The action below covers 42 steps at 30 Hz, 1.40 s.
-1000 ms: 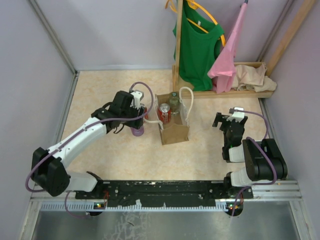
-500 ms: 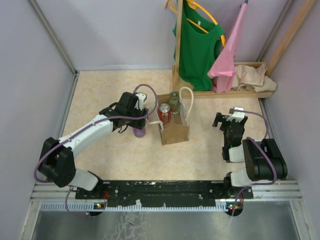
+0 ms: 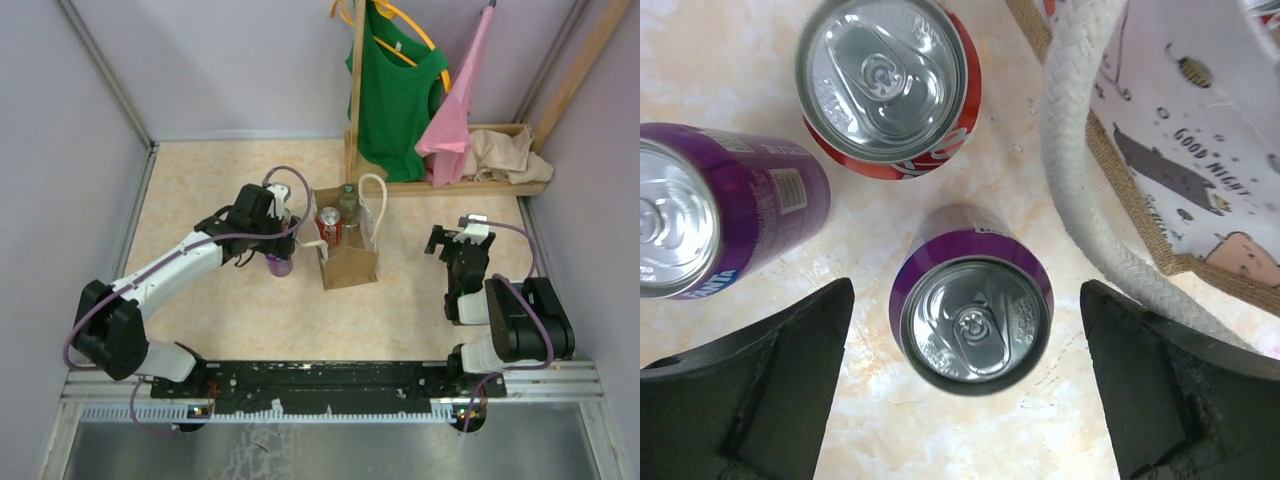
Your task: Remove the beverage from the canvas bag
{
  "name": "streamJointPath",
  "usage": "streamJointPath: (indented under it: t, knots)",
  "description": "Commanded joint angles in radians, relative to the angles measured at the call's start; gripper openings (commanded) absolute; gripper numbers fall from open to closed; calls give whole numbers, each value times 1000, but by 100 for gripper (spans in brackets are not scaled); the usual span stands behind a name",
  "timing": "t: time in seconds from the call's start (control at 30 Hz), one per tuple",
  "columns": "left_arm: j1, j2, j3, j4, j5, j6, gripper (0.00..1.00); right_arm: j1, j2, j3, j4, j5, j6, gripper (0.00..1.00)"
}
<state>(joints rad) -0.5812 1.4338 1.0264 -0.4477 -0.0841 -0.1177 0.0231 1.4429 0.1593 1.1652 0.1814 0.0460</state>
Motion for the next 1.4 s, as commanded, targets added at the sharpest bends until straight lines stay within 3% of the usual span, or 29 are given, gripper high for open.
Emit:
streamJointPath:
  t: [0.0, 0.3, 0.53, 0.73, 0.93, 1.0, 1.17, 1.37]
  knots:
    - [-4, -87, 73, 11, -2, -2, 100, -2, -1, 22, 50, 2, 1, 99]
    - [-17, -180, 291, -55, -101, 99, 100, -2, -1, 22, 50, 3, 1, 99]
    - [-28, -148, 456, 43, -78, 244, 99, -2, -1, 22, 50, 1, 1, 99]
    - [-46, 56, 567, 79, 180, 275, 97, -2, -1, 22, 51, 3, 1, 99]
    - [-78, 292, 732, 48, 250, 293, 98, -2, -1, 22, 50, 3, 1, 99]
    - [-78, 341, 769, 37, 270, 284, 93, -2, -1, 22, 50, 2, 1, 99]
    - [-79, 388, 746, 86, 340, 232, 60, -2, -1, 22, 51, 2, 1, 99]
    - [-78, 428, 734, 126, 336, 195, 53, -1, -1, 22, 50, 2, 0, 99]
